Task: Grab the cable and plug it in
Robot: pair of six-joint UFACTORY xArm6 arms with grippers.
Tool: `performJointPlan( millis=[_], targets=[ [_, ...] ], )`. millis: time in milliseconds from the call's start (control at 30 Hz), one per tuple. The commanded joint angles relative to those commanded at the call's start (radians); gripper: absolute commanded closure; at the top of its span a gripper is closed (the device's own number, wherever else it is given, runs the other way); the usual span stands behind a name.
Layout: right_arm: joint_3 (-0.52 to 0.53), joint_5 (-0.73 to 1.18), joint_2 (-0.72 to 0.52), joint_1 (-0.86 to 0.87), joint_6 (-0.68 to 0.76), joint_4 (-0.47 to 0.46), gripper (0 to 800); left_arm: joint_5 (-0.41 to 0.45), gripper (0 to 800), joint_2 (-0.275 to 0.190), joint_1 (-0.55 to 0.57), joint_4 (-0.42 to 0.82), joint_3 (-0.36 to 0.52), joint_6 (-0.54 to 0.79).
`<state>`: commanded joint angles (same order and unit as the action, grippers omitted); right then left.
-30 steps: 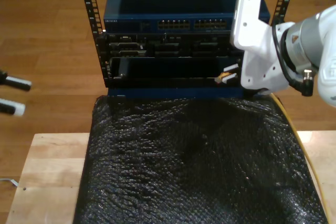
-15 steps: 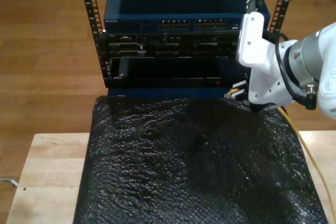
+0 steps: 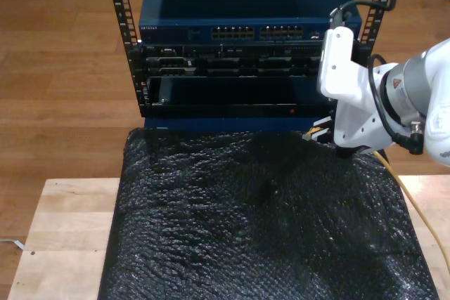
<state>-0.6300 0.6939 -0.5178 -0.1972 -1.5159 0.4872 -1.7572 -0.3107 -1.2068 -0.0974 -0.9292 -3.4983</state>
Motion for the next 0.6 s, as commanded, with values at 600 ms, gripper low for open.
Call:
performJointPlan(
  millis=[600],
  targets=[
    [0.006, 0.0, -0.005, 0.006, 0.008, -0.02, 800, 0.158, 1, -0.175, -0.144, 0.169, 0.41, 0.195]
  ],
)
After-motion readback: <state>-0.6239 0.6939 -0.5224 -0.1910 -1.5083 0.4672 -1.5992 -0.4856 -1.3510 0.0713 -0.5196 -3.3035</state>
